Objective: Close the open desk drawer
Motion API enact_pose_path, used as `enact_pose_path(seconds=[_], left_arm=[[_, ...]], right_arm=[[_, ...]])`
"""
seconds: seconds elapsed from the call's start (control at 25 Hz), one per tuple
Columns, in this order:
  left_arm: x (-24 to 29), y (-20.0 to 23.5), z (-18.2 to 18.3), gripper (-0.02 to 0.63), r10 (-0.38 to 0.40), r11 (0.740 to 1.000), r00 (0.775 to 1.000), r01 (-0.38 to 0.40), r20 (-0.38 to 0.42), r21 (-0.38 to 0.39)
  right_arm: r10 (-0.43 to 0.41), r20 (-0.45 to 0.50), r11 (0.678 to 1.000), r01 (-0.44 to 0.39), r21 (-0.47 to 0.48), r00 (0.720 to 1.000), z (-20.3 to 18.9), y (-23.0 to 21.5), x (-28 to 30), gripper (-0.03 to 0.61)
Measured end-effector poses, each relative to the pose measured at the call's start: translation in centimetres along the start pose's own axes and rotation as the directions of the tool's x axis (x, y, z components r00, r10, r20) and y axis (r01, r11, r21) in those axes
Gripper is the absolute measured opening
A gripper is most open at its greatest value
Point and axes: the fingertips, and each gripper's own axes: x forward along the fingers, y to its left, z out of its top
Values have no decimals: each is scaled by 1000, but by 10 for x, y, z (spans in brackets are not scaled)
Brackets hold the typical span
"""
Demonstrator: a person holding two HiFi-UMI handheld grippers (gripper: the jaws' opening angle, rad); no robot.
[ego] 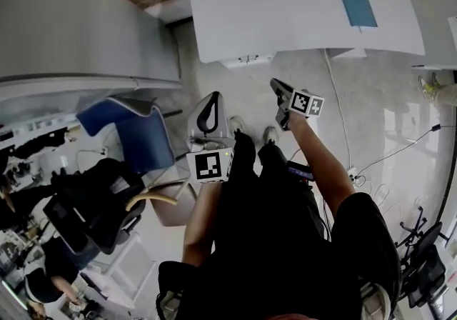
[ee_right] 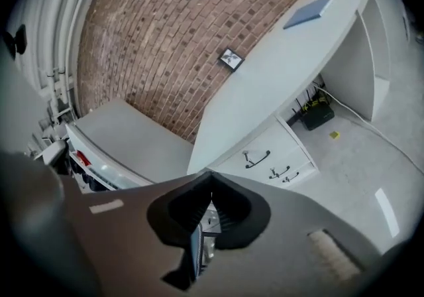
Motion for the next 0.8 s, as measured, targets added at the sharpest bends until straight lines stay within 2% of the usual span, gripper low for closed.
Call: enact_pose_path(seconds=[0.24, 0.52, 0.64, 0.8], left_arm=[[-12, 6, 19, 17, -23, 1000, 1000, 22, 10, 10], [-14, 0, 35, 17, -50, 998, 999, 49, 8, 24], [-15, -1, 48, 17, -60, 998, 998, 59, 29, 39], [-16, -2, 62, 17, -57, 998, 997, 56, 56, 20]], right_arm=[[2, 12, 990, 0, -141, 1000, 24, 48, -29, 5], [-2, 17, 960, 7, -280, 1000, 47, 99, -61, 3], [14, 30, 933, -2, -359, 999, 56, 130, -71, 3], [37, 66, 873, 0, -488, 997, 68, 171, -89, 3]])
